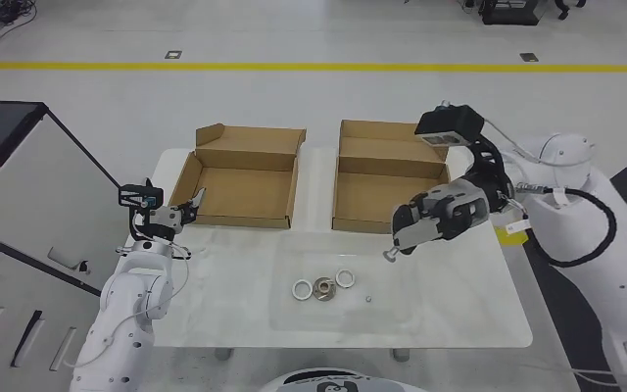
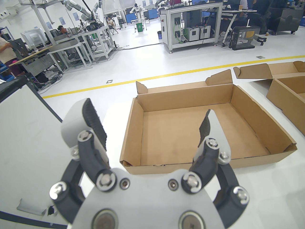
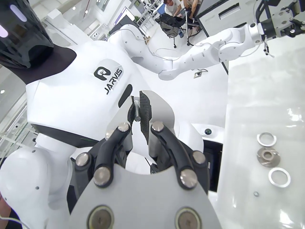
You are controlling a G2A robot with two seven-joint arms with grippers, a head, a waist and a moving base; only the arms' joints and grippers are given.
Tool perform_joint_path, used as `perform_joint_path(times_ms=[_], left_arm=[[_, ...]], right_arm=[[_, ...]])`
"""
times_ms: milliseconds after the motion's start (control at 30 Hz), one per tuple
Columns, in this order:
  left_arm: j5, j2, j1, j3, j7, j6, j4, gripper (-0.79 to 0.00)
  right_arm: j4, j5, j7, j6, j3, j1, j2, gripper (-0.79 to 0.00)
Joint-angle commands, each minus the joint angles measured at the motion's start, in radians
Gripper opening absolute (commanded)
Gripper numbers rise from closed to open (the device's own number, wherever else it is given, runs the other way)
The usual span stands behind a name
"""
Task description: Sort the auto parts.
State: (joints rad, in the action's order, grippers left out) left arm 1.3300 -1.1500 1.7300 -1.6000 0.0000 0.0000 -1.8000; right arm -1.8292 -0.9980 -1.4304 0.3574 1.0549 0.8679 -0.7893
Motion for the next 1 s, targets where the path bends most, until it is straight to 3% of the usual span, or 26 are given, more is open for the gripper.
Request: perform_joint_path(times_ms=[0,533,967], left_arm=[[0.000,0.000,0.000,0.000,0.000,0.000,0.000,0.000],[0.000,0.000,0.000,0.000,0.000,0.000,0.000,0.000],[0.000,0.000,0.000,0.000,0.000,0.000,0.000,0.000]], right_arm=[[-0.005,-0.015,0.010,-0.002,-0.003,-0.015,-0.007,-0.785],[-0.027,-0.097,0.115,0.006,-0.010,-0.102,-0.061,-0.785],[-0.045,-0.074,0.140,0.011,-0.004,-0.123,-0.087,-0.785]])
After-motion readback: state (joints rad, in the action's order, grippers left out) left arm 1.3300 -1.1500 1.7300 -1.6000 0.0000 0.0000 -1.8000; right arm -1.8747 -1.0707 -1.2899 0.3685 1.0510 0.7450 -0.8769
